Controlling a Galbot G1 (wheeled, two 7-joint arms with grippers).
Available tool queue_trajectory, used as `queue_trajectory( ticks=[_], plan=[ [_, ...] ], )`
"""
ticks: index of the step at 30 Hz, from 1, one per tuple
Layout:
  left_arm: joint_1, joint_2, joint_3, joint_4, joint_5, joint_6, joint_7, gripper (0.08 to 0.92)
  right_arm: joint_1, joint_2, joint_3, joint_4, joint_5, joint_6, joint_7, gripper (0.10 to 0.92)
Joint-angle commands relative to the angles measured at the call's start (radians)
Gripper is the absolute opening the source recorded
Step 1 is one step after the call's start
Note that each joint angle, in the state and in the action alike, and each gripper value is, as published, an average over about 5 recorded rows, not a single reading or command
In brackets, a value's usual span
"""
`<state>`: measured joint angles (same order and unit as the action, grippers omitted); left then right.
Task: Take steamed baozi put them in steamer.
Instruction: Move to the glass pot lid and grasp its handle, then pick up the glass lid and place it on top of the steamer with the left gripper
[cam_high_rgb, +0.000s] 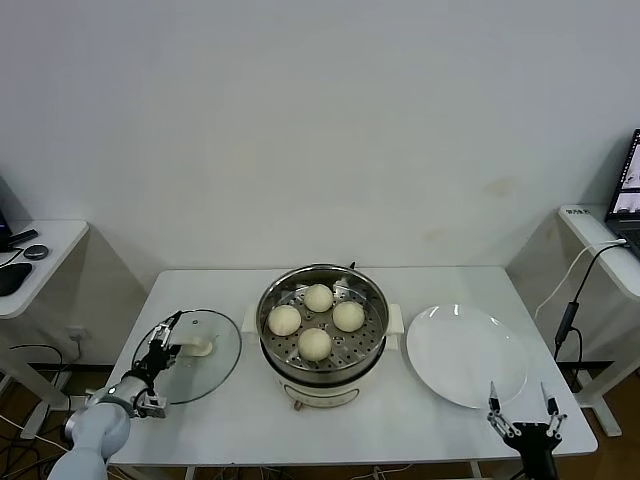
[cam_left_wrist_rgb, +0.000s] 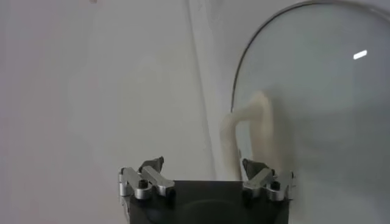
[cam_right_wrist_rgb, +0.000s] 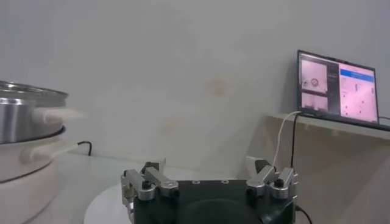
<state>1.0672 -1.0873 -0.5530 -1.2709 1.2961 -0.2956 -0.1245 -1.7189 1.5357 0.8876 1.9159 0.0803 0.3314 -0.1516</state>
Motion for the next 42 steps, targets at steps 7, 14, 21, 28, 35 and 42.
queue_trajectory(
  ticks=[7, 14, 21, 28, 35, 42],
  plan=[
    [-0.035, -0.027, 0.004, 0.077, 0.003, 0.012, -0.028, 0.786, -0.001, 0.0, -0.002, -0.001, -0.003, 0.002, -0.003, 0.823],
    [-0.032, -0.032, 0.005, 0.094, -0.019, 0.015, -0.04, 0.594, -0.001, 0.0, -0.006, -0.001, -0.004, 0.002, -0.004, 0.823],
    [-0.018, -0.034, 0.005, 0.098, -0.061, 0.014, -0.082, 0.387, 0.0, -0.003, -0.009, 0.002, -0.005, 0.002, -0.005, 0.823],
    [0.049, -0.022, -0.007, 0.003, -0.124, 0.032, -0.116, 0.198, 0.002, -0.009, -0.016, 0.002, -0.007, 0.005, -0.005, 0.823],
    [0.236, 0.019, -0.072, -0.324, -0.213, 0.162, -0.092, 0.171, 0.003, -0.026, -0.028, -0.001, -0.013, 0.009, -0.005, 0.823],
    [0.471, 0.128, -0.173, -0.681, -0.364, 0.479, 0.004, 0.171, 0.005, -0.043, -0.06, 0.002, -0.022, 0.002, -0.007, 0.823]
  ],
)
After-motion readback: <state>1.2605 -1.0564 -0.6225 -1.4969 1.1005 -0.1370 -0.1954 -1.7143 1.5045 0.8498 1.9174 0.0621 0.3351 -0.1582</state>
